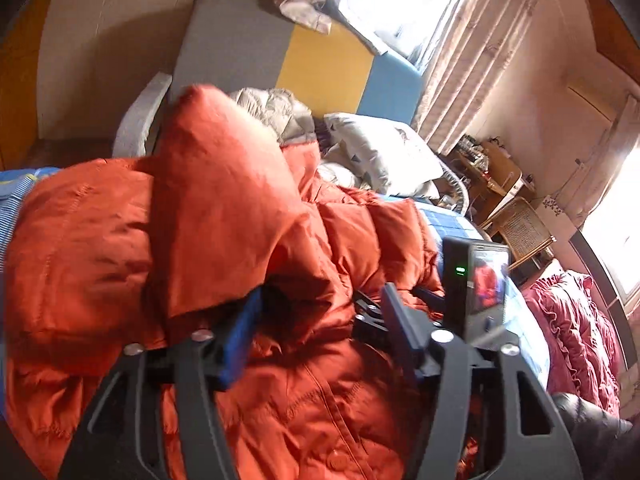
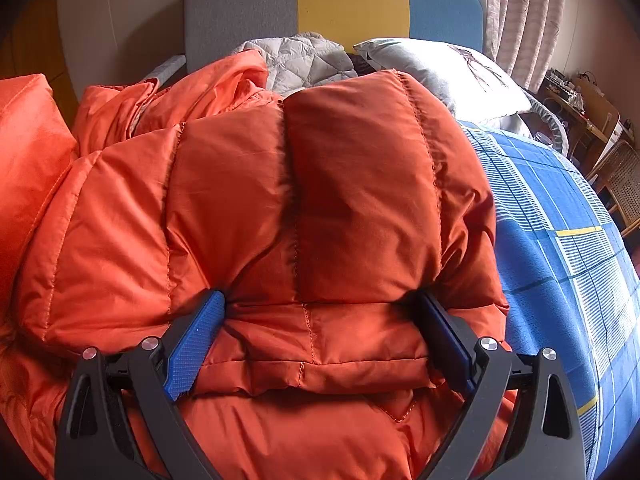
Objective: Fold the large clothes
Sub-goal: 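Fold the held sleeve across the jacket toward the right tool and release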
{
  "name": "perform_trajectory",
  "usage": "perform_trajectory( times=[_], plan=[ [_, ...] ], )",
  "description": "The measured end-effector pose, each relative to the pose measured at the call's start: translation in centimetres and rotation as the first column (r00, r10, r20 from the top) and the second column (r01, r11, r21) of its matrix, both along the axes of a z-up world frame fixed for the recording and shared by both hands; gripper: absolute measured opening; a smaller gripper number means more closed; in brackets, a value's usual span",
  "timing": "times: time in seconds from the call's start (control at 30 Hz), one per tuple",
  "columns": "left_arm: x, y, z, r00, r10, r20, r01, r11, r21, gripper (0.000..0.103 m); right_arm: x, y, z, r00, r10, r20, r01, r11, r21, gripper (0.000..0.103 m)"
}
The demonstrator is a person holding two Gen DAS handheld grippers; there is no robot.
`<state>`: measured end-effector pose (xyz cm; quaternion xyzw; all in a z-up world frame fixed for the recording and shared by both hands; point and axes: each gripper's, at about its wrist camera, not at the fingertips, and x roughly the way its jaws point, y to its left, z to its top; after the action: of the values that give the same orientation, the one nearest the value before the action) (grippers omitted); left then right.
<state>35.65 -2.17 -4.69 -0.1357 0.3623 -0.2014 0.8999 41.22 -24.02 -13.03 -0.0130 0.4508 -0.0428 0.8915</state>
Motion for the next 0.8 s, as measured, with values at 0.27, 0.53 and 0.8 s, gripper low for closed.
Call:
perform_trajectory(
  times=[0.27,0.53,0.8],
  plan=[
    [-5.4,6.8,-0.3,0.991,0.136,0.002,-0.136,0.990,-0.028,0.062,0.0,0.0,0.0,1.000,0.000,0.000,0.000,1.000,-0.006,0.094],
    [-5.8,11.9,-4.7,0.941,0.310,-0.137,-0.296,0.949,0.111,0.060,-0.4,0.0,0.9,1.000,-0.016,0.003,0.016,1.000,0.001,0.087],
    [-2.5,10.8,-5.9,0.918,0.375,-0.128,-0.334,0.907,0.258,0.060,-1.6,-1.1,3.2,0.999,-0.043,-0.007,0.042,0.999,-0.004,0.072]
  ],
)
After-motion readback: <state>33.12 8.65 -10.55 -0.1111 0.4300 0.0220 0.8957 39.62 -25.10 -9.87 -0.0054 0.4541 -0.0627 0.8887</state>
